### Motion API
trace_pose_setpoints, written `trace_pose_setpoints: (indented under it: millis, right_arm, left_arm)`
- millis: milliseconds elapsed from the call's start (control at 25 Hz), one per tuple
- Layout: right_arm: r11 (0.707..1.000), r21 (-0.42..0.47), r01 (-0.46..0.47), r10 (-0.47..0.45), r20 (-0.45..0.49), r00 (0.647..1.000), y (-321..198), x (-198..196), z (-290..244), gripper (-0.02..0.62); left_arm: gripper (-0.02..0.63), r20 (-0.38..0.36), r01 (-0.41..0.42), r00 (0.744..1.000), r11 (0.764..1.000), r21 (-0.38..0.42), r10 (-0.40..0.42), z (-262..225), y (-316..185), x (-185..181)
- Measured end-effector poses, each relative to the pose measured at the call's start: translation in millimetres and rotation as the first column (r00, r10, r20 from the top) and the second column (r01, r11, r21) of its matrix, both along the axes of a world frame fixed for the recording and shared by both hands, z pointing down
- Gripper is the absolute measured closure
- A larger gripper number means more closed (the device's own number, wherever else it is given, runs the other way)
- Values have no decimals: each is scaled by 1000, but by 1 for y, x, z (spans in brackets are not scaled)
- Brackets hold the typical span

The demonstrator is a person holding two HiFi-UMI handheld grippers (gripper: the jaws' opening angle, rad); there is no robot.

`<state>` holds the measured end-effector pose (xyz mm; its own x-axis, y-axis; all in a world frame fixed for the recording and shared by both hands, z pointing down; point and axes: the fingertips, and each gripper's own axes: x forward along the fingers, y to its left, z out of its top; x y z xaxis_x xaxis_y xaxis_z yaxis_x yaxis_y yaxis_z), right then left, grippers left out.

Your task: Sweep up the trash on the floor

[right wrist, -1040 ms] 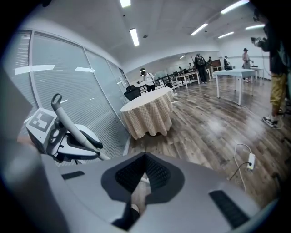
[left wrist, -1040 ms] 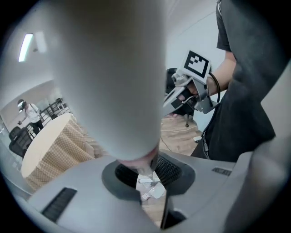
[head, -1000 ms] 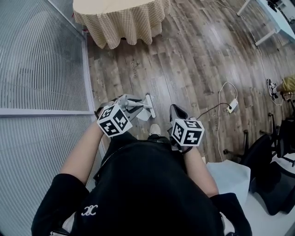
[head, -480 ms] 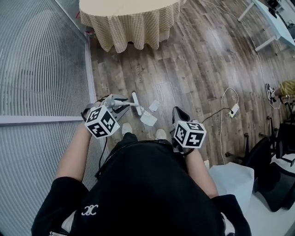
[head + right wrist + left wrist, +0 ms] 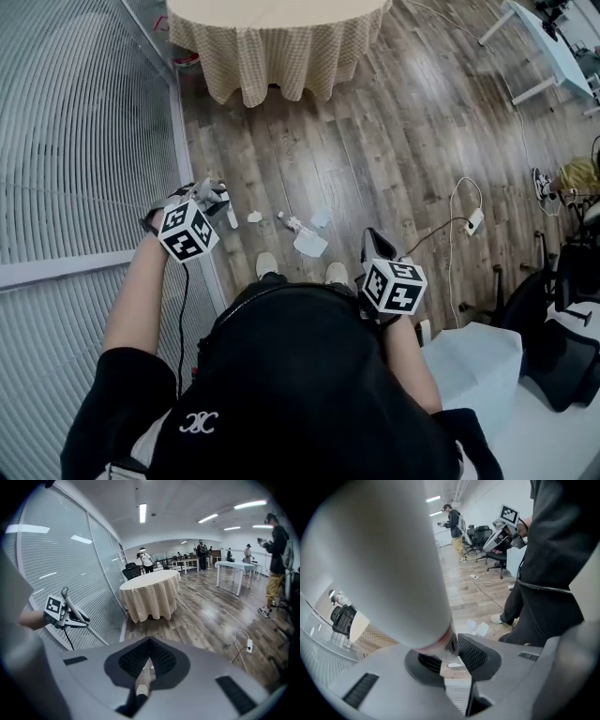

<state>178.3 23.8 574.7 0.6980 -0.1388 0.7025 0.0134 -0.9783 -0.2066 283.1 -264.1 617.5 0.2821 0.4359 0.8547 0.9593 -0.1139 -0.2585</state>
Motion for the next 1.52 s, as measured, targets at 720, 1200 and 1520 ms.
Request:
trace_pose_setpoints:
  millis: [720, 1200, 1520]
  right_arm:
    - [995, -90, -46, 50, 36, 998, 0, -19, -2, 581]
    - [990, -58, -132, 134, 24, 991, 79, -55, 2, 581]
    - [971, -23, -238, 239, 18, 971, 152, -85, 4, 581]
  left_arm:
    - [525, 86, -231, 970, 972, 50, 227, 82, 43, -28]
    - [526, 89, -345, 934, 938, -14, 345, 70, 177, -76]
    - [526, 84, -421, 901, 905, -60, 425, 54, 272, -100]
